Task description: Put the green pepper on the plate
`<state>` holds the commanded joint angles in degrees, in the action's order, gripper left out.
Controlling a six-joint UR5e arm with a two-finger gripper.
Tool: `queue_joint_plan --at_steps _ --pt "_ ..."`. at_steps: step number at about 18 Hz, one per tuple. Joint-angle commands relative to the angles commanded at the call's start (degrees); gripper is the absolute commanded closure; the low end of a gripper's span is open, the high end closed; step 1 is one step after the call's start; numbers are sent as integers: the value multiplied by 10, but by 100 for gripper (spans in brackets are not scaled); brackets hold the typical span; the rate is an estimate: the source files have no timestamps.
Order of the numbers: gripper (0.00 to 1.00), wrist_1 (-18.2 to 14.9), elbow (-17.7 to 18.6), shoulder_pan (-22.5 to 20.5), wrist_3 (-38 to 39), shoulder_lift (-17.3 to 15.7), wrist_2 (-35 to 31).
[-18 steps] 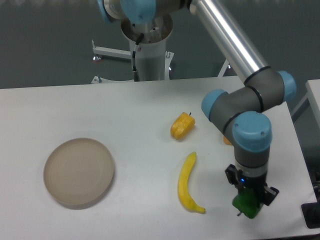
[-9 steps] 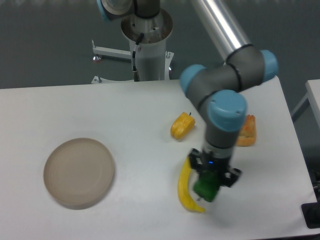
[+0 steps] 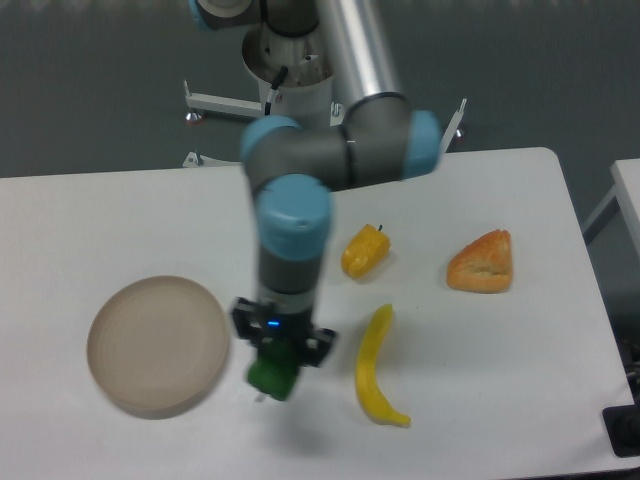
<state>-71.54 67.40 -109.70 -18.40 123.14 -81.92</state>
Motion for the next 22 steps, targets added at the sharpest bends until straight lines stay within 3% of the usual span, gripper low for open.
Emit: queue_joint_plan --at_steps 4,10,14,22 --pt "66 3 37 34 60 -1 20" --pt "65 38 80 46 61 3 21" --pt "65 83 99 47 45 5 19" --pt "65 113 125 48 -1 3 19"
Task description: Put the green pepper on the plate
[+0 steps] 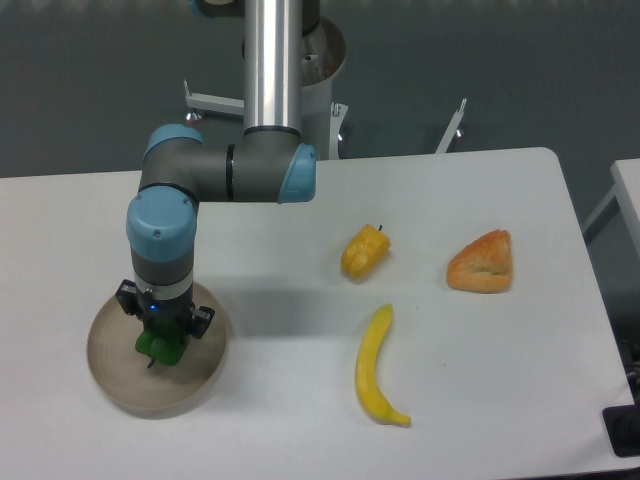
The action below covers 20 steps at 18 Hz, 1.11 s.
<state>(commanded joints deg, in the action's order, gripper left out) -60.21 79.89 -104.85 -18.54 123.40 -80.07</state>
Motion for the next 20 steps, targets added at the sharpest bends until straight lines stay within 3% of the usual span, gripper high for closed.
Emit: queue_joint_plan --at_steps 7,14,19,20 --pt "61 2 3 1 0 3 0" --pt "20 1 2 1 2 0 0" --pt "0 0 -3 0 1 -6 -1" --pt "0 -1 -6 -1 -1 -7 -2"
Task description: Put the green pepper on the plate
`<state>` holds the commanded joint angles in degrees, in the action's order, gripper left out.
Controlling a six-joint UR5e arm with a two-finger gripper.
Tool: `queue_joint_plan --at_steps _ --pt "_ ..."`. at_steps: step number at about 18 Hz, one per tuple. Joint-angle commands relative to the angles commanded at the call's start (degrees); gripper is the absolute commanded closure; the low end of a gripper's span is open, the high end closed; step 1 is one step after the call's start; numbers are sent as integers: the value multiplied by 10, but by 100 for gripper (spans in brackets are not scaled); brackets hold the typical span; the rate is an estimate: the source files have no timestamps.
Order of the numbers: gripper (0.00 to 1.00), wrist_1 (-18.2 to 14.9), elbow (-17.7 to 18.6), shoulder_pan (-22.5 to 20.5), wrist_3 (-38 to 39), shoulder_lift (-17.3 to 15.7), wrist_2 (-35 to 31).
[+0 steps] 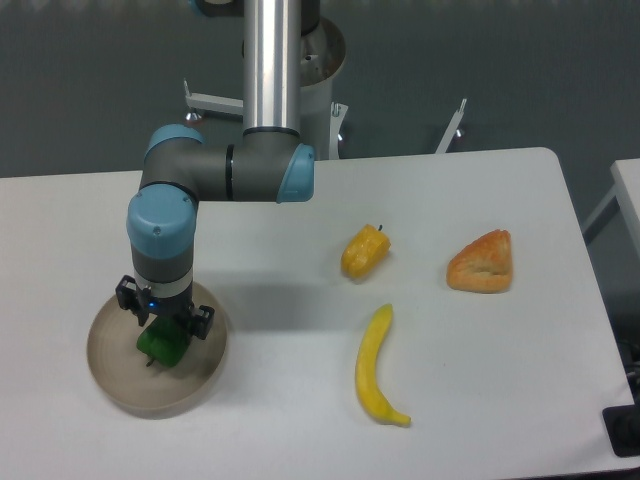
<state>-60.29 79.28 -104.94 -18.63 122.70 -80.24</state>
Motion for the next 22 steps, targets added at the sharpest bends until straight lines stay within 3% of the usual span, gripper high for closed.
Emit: queue_joint_plan --at_steps 4,6,11,17,22 --pt "0 -5 2 -8 -24 -22 -29" --pt "0 -12 9 -32 -59 -46 -44" --pt "0 -63 18 -98 -190 -79 -81" --pt "0 -68 18 -156 -321 -81 -159" --pt "0 -62 18 -163 -327 -78 -162"
